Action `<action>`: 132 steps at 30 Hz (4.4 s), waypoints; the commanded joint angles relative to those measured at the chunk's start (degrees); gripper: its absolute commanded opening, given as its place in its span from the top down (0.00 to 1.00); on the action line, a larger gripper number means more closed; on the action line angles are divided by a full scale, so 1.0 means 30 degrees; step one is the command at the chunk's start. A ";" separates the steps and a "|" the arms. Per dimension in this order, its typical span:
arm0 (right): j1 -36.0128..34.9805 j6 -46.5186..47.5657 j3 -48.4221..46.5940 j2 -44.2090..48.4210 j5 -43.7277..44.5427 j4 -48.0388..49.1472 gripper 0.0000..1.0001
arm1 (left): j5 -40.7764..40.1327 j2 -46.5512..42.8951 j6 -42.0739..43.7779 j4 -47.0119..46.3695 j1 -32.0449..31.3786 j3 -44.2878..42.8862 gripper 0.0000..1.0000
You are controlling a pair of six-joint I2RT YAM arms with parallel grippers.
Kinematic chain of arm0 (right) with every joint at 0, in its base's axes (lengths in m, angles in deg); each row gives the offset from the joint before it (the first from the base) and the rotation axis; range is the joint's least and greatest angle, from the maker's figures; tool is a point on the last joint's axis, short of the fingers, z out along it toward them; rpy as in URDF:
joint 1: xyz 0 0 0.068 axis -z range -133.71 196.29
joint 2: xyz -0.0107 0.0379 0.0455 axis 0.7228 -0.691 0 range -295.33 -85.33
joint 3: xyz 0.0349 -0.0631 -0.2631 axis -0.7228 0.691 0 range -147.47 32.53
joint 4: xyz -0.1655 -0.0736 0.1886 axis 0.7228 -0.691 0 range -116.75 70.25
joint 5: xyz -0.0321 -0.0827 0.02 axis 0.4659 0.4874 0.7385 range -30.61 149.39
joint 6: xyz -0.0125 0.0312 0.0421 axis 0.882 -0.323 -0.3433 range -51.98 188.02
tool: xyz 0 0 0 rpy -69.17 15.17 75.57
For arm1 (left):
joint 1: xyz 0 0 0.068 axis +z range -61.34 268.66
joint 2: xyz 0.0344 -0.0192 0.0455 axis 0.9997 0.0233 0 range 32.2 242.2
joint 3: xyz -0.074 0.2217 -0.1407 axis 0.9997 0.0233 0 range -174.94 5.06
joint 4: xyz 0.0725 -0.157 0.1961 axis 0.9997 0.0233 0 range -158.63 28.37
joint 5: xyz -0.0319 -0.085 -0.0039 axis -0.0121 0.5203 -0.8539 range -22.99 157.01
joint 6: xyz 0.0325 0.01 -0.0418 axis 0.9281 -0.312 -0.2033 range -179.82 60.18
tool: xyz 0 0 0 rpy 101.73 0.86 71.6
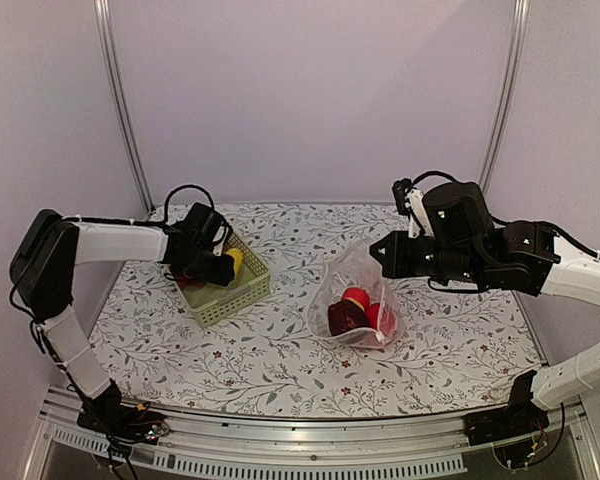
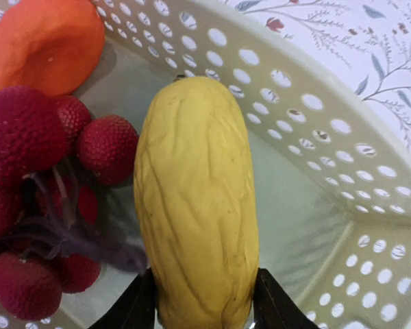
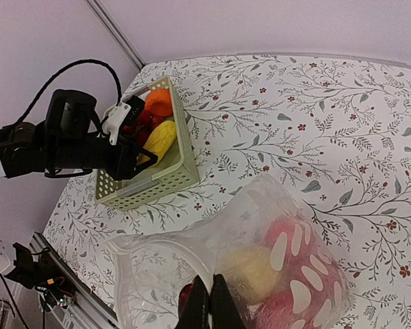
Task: Place the food in the zip-top bag and seal the zipper
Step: Pick up the fake fruit from the bin, then place the fake fruit in the zipper food storage bag, then adjust the zipper food storage bag at the center of the board.
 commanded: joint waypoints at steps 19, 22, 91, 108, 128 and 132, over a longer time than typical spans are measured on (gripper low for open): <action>-0.0140 0.0820 -0.1252 -0.0680 -0.0395 0.0275 1.00 | 0.7154 -1.1419 -0.5038 0.0279 -0.5049 0.0220 0.54; -0.0131 0.0751 -0.1341 -0.0979 -0.0748 0.0588 1.00 | 0.7747 -1.1447 -0.5396 0.0249 -0.6112 -0.0339 0.54; 0.0020 0.4242 -0.3814 -0.0669 -0.6209 -0.1188 1.00 | 0.5789 -1.2255 0.1251 0.1919 -0.9957 -0.1149 0.14; 0.2489 0.3900 -0.4256 -0.3743 -1.4584 -0.1143 1.00 | 0.6197 -1.3098 0.3652 -0.1069 -1.1865 0.2589 0.43; 0.2606 0.3101 -0.3927 -0.4167 -1.5972 0.0193 1.00 | 0.2330 -1.2866 0.7334 -0.1120 -1.3311 0.2926 0.61; 0.2609 0.2985 -0.3912 -0.4270 -1.6099 0.0476 1.00 | 0.3072 -1.2712 0.7009 -0.1242 -1.3311 0.2899 0.65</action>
